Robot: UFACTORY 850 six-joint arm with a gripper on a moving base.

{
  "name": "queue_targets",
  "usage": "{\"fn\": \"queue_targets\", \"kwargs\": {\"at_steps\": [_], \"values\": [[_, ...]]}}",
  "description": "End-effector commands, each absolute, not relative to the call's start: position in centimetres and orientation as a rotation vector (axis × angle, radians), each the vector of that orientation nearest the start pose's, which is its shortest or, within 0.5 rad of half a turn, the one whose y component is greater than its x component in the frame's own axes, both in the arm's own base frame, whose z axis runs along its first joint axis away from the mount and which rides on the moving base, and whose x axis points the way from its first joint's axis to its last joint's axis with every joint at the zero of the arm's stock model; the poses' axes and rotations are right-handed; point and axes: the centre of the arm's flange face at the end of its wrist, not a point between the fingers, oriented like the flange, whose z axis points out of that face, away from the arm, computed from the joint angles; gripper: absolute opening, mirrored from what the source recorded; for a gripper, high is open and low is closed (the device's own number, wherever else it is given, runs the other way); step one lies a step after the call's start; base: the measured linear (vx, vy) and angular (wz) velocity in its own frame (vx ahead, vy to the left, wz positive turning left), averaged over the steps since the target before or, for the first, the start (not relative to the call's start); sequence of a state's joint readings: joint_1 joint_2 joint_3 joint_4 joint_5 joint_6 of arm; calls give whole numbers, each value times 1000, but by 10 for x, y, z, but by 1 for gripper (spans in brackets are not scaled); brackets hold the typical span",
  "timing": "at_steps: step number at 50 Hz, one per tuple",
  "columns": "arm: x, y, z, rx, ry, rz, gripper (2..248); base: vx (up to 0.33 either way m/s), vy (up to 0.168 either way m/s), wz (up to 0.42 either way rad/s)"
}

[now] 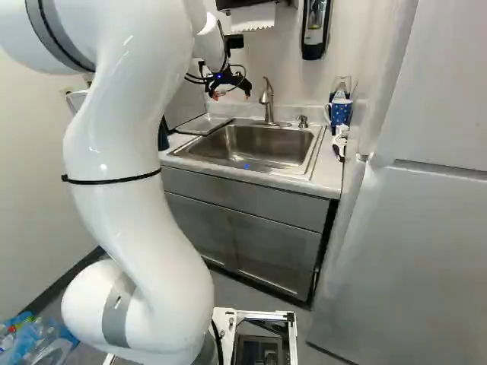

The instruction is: Rinse the cup and place it in the tray

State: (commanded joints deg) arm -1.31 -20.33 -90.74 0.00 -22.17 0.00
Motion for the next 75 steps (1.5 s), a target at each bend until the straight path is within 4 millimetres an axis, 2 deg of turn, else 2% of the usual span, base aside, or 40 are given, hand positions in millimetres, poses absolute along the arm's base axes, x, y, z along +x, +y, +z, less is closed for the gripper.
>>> {"fn": "queue_targets", "kwargs": {"at_steps": [23,58,75], "values": [[668,-40,667,-2881,86,-1309,247,0,0,0],[720,-71,668,-2806,138,-1508,247,0,0,0],[725,-74,672,-2759,141,-1601,247,0,0,0]]}}
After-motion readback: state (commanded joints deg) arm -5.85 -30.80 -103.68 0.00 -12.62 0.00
